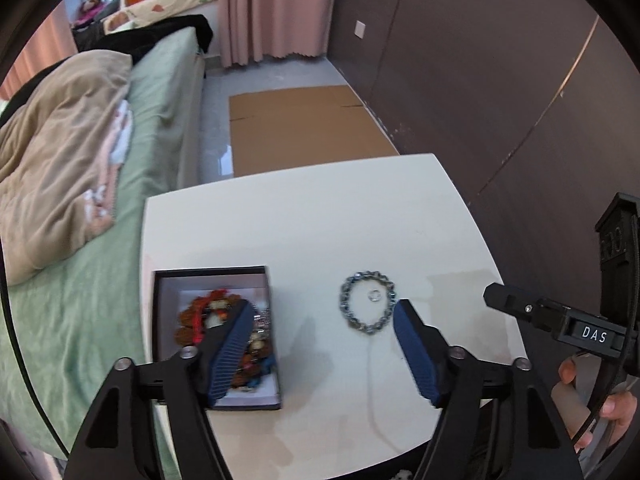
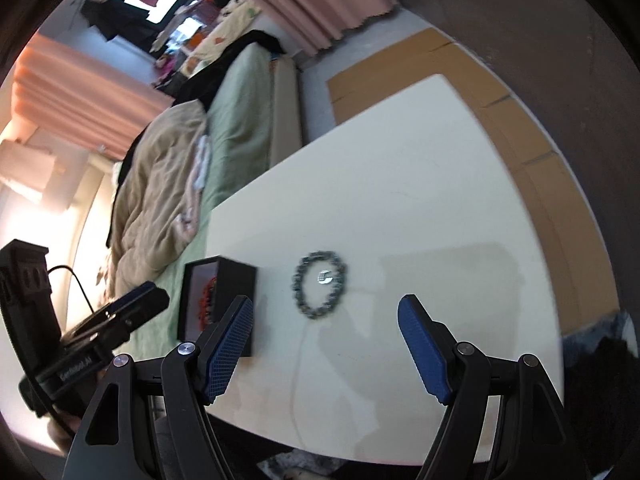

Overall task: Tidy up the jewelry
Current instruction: 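Lower the left gripper onto the grey-blue bead bracelet and close on it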

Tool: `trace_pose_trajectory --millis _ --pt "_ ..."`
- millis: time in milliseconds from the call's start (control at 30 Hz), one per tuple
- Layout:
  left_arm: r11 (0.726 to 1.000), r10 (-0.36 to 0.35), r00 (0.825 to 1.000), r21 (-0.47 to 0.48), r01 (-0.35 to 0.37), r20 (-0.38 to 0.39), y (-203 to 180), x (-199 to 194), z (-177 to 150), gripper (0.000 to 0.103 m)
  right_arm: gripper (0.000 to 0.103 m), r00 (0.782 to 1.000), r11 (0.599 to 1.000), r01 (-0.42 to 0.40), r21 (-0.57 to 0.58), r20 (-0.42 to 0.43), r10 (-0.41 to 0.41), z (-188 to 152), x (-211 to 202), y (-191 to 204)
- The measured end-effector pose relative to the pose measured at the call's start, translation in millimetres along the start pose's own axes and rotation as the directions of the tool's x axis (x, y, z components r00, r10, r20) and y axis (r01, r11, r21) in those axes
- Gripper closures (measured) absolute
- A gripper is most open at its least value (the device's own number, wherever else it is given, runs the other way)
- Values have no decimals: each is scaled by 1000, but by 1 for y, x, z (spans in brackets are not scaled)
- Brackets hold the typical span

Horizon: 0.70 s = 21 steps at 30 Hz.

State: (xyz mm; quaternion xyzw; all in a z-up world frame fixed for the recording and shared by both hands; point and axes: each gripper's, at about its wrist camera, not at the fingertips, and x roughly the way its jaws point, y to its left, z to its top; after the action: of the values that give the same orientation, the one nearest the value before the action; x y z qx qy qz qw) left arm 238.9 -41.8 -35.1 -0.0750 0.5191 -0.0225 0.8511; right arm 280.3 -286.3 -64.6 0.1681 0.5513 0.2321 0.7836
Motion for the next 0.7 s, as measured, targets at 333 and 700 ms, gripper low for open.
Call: trace_pose_trajectory --millis 333,700 --pt "1000 10 996 7 -10 -91 -27 46 6 26 27 999 996 -12 83 36 9 5 -22 -31" --pt "995 86 982 54 -78 -170 -35 91 11 61 27 998 991 -33 127 59 26 7 -33 -46"
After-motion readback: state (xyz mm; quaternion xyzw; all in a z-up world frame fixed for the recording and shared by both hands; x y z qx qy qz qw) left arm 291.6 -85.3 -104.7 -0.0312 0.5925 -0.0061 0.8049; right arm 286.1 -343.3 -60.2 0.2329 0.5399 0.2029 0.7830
